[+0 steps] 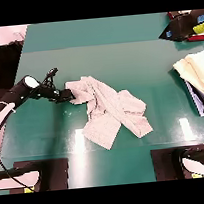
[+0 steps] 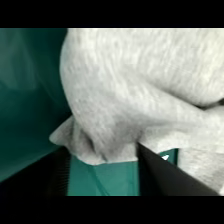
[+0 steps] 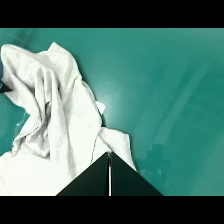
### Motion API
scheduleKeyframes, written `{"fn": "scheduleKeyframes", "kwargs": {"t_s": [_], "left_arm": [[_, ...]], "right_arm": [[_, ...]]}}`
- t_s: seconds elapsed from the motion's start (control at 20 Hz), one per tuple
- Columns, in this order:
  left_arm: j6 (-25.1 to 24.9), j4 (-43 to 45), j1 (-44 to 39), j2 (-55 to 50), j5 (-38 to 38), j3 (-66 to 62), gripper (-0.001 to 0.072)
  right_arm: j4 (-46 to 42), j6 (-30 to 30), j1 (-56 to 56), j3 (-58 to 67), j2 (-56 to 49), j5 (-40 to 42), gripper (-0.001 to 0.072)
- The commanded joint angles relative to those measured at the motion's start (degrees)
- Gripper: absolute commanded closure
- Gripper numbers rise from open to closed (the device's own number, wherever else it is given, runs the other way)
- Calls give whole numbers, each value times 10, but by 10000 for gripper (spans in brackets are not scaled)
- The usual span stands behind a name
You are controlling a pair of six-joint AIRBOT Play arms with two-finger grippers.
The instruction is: Fold the shirts.
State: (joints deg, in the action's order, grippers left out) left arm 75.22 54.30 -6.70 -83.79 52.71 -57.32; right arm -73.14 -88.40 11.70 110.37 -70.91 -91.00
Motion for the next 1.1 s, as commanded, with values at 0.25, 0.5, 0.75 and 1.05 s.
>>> {"fn": "scheduleKeyframes", "kwargs": {"t_s": [0.25, 0.5, 0.75, 1.05], "left_arm": [[-7, -9, 1, -2, 56, -99, 685], [-7, -5, 1, -2, 119, -183, 685], [-7, -4, 1, -1, 143, -225, 685], [-4, 63, 1, 44, 145, -228, 685]], "right_arm": [[1, -5, 54, -243, 90, 15, 691], [2, -24, 111, -535, 165, 78, 125], [7, -44, 189, -694, 167, 188, 160], [31, -41, 224, -716, 84, 242, 160]]}}
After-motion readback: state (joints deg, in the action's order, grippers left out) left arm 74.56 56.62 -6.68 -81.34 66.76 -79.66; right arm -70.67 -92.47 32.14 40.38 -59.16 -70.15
